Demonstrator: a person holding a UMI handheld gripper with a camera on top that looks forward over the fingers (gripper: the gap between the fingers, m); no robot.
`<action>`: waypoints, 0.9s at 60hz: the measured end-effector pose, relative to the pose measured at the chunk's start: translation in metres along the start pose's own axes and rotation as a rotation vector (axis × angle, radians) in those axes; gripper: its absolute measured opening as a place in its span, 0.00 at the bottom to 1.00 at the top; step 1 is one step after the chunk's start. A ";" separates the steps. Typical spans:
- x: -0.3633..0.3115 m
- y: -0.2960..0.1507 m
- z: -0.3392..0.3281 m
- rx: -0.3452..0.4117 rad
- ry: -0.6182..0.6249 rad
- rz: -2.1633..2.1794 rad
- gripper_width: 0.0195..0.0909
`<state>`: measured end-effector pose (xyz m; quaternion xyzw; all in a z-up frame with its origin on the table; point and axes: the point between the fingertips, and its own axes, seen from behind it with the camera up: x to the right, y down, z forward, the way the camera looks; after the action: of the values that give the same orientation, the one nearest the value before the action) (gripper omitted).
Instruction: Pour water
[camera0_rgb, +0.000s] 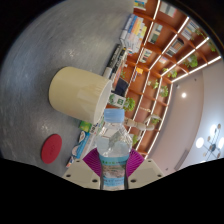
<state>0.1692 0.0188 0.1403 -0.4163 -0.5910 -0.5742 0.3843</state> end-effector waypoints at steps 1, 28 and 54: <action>0.002 -0.001 0.001 0.000 0.010 -0.025 0.10; 0.005 0.010 -0.001 -0.017 0.019 0.047 0.10; -0.022 0.037 -0.011 0.084 -0.294 1.574 0.10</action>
<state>0.2115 0.0060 0.1339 -0.7677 -0.1895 -0.0510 0.6100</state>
